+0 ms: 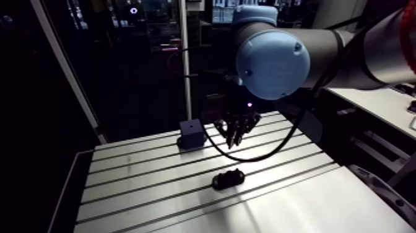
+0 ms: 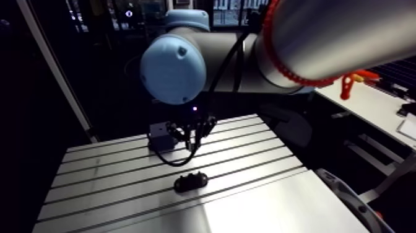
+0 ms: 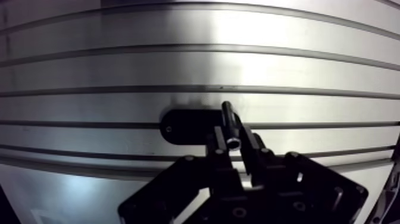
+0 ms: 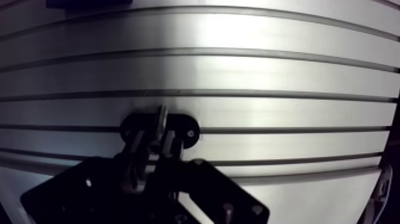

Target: Pick up the M10 bolt and insert it into the hole until fully seated.

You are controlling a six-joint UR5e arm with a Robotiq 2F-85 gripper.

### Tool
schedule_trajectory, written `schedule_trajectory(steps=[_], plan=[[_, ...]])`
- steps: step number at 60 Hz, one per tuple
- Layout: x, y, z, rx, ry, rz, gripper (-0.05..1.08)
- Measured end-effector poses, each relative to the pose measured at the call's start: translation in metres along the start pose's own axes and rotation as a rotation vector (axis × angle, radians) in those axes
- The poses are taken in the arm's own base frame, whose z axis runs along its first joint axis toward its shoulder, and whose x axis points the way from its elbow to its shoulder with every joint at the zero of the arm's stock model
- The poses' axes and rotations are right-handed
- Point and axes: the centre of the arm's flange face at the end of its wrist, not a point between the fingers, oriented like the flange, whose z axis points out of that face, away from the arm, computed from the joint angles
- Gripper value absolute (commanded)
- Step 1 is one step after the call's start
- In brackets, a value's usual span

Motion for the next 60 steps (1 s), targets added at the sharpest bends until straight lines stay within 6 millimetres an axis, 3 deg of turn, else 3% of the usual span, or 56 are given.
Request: schedule_trajectory(steps=[19, 60], plan=[[0.034, -0.003, -0.050, -0.002, 0.007, -0.005, 1.08], [0.101, -0.036, -0.076, 0.030, -0.141, -0.009, 1.08]])
